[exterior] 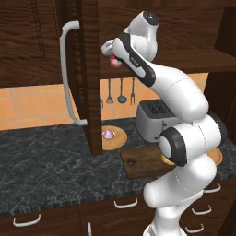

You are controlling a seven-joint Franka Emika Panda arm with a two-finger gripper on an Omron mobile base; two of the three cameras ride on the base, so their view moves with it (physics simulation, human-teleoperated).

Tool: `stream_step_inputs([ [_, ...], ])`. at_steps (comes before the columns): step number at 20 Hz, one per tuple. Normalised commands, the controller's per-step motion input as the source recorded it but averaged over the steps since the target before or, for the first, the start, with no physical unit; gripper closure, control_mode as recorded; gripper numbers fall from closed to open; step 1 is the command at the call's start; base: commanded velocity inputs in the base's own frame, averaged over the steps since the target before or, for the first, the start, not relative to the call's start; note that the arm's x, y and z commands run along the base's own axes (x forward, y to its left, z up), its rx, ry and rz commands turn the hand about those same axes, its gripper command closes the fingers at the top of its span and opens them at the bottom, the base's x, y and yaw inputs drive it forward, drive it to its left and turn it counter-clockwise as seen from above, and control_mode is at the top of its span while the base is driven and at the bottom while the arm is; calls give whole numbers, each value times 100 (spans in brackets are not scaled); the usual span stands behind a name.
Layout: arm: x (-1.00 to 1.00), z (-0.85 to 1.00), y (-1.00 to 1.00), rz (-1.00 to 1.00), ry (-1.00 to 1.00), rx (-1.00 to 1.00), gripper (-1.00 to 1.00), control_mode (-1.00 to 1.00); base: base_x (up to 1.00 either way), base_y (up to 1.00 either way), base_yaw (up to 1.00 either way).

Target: From the different types of pastries on the counter, select a croissant and place it on the cutting board. Then retrieve a jar of jam from the cabinet and place it alongside the croissant on the cutting board.

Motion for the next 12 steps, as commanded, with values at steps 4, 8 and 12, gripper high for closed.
stream_step_inputs([
  [4, -29, -61, 64, 0, 6, -14, -100, -100, 0, 0, 0],
  [8, -18, -75, 52, 0, 12, -11, 100, -100, 0, 0, 0],
  [12, 0, -76, 4, 0, 23, 0, 100, -100, 0, 0, 0],
])
